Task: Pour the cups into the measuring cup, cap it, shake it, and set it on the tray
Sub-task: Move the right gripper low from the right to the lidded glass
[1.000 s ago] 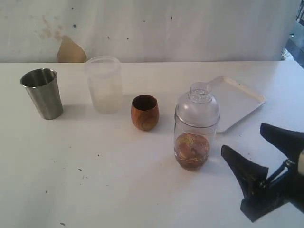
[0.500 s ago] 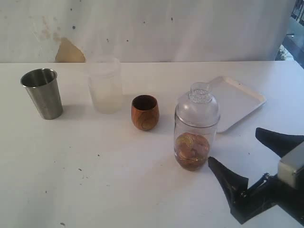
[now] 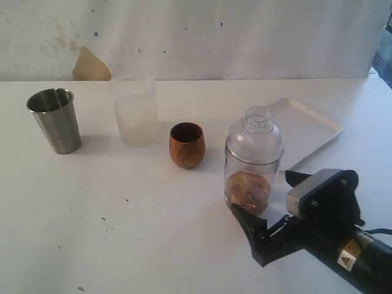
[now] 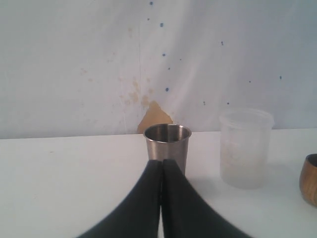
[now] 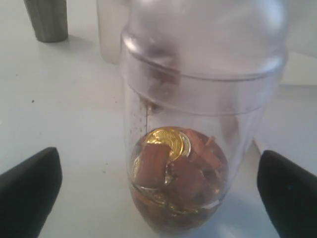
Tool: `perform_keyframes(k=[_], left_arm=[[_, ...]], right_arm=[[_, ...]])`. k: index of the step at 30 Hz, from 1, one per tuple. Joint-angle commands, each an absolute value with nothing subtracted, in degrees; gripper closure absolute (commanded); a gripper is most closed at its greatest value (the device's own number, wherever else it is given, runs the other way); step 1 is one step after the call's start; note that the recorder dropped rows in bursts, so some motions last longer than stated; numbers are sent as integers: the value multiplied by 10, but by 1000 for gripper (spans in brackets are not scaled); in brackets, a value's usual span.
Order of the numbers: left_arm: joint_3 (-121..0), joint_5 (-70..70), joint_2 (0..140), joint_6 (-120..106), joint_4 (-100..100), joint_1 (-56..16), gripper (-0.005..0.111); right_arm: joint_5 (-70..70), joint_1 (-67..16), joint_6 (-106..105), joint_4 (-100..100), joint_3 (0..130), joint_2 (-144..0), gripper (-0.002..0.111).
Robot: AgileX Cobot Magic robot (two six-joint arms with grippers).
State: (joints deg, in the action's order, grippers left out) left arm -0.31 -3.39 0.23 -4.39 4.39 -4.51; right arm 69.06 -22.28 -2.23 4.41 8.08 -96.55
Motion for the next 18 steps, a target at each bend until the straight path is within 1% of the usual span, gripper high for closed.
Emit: perform_keyframes(k=[1,8,18], left_arm=[[0,-31,0,-43,49,-48,106],[0,-31,0,-43,49,-48,106],[0,-31,0,-43,49,-48,106]], right_arm=[[700,-222,-34,43,130,-1020,6],[700,-222,-32,28,181,-1024,6],[700,-222,-24,0,208,-1065,6]])
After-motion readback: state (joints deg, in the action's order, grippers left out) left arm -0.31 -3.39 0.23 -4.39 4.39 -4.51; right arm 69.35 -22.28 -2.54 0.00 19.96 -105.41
